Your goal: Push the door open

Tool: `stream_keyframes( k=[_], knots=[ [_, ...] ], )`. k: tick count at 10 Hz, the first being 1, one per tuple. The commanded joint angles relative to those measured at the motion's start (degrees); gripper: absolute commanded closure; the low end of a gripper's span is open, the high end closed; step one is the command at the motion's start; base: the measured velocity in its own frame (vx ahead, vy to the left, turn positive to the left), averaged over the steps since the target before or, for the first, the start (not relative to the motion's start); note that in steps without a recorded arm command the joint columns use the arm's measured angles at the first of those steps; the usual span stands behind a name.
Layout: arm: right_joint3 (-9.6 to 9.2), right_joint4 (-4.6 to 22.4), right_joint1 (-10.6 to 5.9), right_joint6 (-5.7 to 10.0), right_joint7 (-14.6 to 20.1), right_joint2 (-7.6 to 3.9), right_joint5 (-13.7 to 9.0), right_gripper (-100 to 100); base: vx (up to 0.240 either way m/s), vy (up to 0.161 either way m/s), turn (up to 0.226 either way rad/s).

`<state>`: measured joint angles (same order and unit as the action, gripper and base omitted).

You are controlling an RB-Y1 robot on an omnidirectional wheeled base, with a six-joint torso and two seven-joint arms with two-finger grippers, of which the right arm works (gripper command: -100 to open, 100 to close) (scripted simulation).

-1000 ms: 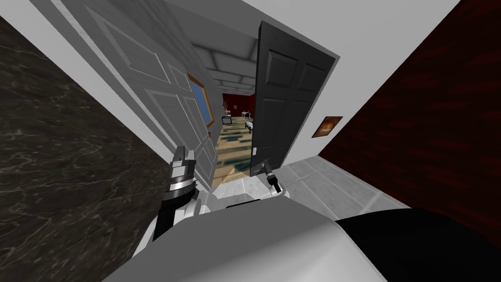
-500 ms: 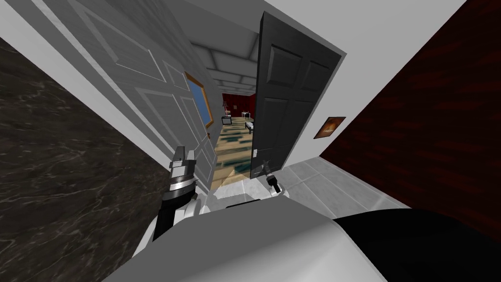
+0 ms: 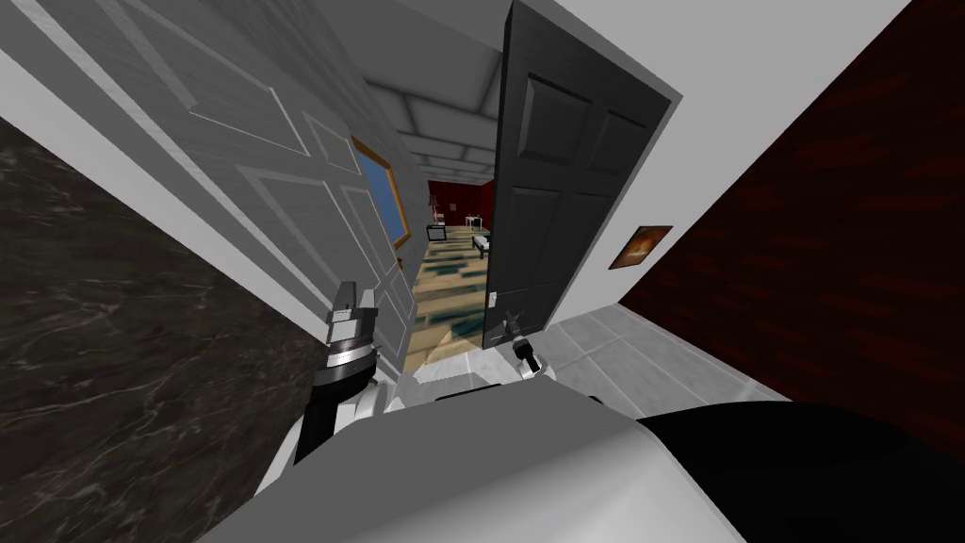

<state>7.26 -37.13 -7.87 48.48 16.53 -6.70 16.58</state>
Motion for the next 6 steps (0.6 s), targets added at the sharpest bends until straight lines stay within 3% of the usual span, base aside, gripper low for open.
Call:
stream_keyframes(
  k=[1,2,6],
  knots=[
    [0.06,1.59,-0.47,0.09,0.67,0.06,0.42,-100,0.191,-0.012,-0.001],
    [-0.02,0.53,0.0,-0.01,0.34,0.14,0.29,-100,0.091,-0.009,0.004],
    [0.36,0.96,0.04,0.18,-0.38,0.52,-0.07,-100,0.166,0.007,0.024]
  ],
)
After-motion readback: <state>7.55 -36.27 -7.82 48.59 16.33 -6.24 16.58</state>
